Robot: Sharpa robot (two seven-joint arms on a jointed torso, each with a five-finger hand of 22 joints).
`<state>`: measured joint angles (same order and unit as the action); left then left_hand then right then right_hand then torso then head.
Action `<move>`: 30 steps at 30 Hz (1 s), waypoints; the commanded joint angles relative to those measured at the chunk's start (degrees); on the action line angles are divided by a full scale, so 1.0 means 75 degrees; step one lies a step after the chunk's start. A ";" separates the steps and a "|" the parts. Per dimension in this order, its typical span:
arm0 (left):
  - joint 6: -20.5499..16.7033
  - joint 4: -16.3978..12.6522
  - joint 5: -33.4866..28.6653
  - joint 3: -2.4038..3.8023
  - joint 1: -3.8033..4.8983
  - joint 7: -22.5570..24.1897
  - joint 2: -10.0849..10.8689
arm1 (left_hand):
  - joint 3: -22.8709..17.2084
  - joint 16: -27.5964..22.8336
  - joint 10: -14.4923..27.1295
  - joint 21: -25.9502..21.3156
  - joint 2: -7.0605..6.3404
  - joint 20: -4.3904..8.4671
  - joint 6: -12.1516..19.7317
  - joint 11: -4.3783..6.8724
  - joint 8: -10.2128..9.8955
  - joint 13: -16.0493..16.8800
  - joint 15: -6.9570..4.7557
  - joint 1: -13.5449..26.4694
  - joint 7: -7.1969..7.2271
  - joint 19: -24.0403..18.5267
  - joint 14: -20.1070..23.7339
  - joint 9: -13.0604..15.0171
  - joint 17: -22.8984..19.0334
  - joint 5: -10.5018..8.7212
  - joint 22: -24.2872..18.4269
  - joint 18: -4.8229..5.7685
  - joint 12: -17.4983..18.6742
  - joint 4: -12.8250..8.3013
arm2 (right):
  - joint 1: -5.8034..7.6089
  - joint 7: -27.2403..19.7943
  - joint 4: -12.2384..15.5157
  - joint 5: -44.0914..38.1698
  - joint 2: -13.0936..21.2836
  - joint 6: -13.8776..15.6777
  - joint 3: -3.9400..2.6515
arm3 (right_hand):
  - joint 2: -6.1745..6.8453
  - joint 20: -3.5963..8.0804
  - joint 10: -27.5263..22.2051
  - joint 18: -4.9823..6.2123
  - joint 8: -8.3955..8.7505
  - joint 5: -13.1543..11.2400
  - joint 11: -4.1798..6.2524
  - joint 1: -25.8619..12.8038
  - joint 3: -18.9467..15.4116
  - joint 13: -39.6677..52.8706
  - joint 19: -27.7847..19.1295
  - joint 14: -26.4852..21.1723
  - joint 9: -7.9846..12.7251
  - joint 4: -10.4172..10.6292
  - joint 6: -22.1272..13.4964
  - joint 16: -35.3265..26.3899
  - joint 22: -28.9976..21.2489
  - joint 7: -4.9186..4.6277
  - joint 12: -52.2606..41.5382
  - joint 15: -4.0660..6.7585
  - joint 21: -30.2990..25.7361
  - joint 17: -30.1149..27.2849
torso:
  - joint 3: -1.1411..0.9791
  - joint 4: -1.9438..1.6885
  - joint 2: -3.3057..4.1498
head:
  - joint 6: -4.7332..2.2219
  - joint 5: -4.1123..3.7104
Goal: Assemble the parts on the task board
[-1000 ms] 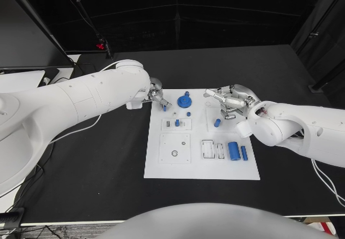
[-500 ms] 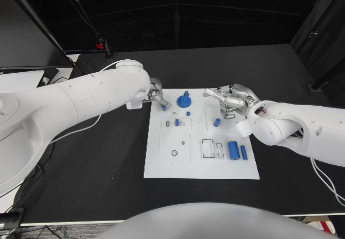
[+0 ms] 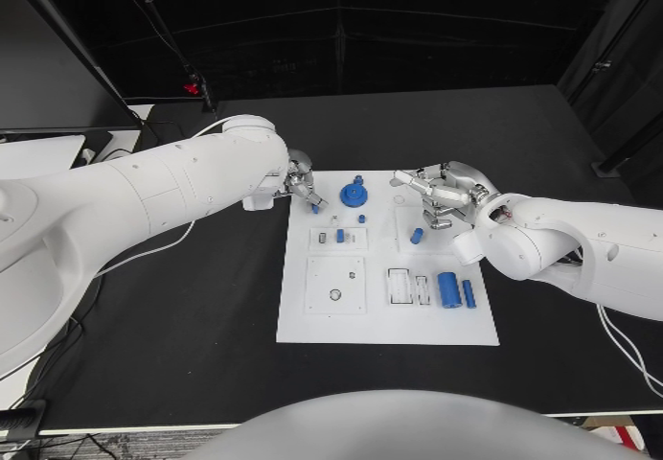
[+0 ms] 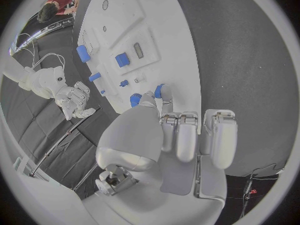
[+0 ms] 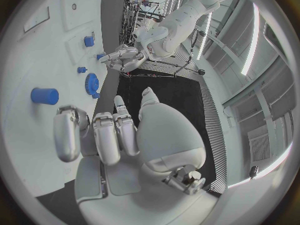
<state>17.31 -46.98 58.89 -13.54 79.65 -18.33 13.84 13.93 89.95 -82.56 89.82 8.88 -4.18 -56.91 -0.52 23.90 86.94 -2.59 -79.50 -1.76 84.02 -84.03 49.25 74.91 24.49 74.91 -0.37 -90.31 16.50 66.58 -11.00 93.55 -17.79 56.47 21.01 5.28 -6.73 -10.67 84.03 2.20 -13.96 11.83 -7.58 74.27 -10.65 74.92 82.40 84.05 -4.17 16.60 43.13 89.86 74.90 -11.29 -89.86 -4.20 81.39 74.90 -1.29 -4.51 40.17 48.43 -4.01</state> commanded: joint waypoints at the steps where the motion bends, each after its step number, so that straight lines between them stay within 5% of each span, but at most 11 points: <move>1: 0.0018 -0.0001 0.0015 0.0006 0.0010 0.0070 -0.0001 | -0.0079 0.0007 -0.0992 -0.0034 0.0543 0.0027 0.0047 0.0205 -0.0034 0.0408 -0.0048 -0.0683 -0.0024 0.0729 -0.0797 -0.0002 0.2012 0.0065 0.1985 0.0029 0.0042 0.0012 | 0.0009 -0.0041 0.0011 0.0006 -0.0008 -0.0014 -0.0003 | -0.0075 -0.0008 0.0795 0.0066 -0.0026 0.0005 -0.0052 0.0025 -0.0048 0.2011 -0.0018 0.0794 -0.0011 0.0004 -0.0057 0.0019 0.1497 -0.0127 -0.0019 -0.0041 -0.0002 0.2013 | 0.0005 0.0005 0.0001 | 0.0000 0.0002; 30: -0.0590 -0.0281 0.0013 0.0006 0.0023 0.0376 0.0264 | -0.1176 0.0007 -0.0992 -0.0073 0.0343 0.0011 -0.0139 0.0175 -0.0181 0.0408 -0.0026 -0.1383 -0.0060 0.0682 -0.0797 -0.0016 0.2012 0.0259 0.1966 0.0015 0.0042 0.0023 | 0.0009 -0.0038 -0.0015 0.0006 0.0015 0.0001 -0.0003 | -0.0089 -0.0007 0.0795 0.0065 -0.0042 0.0008 -0.0051 0.0030 -0.0060 0.2011 -0.0016 0.0794 -0.0010 0.0004 -0.0066 0.0019 0.1499 -0.0126 -0.0019 -0.0040 -0.0001 0.2013 | -0.0004 -0.0010 -0.0001 | 0.0061 -0.0025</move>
<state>15.24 -48.69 58.89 -13.54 79.60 -16.69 15.57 5.40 89.95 -82.24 89.60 5.41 -4.19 -57.24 -0.81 22.52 86.08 -2.57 -83.43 -2.52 84.02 -84.04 49.01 74.91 26.18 74.91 -0.37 -89.92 16.66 66.58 -10.99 93.39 -17.79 56.56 21.01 5.28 -6.97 -10.66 84.03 2.20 -13.95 11.83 -7.58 74.50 -10.65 74.92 82.40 84.05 -4.17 16.60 43.13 89.86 74.90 -11.29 -89.85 -4.20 81.39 74.94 -1.30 -4.57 40.19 48.82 -4.21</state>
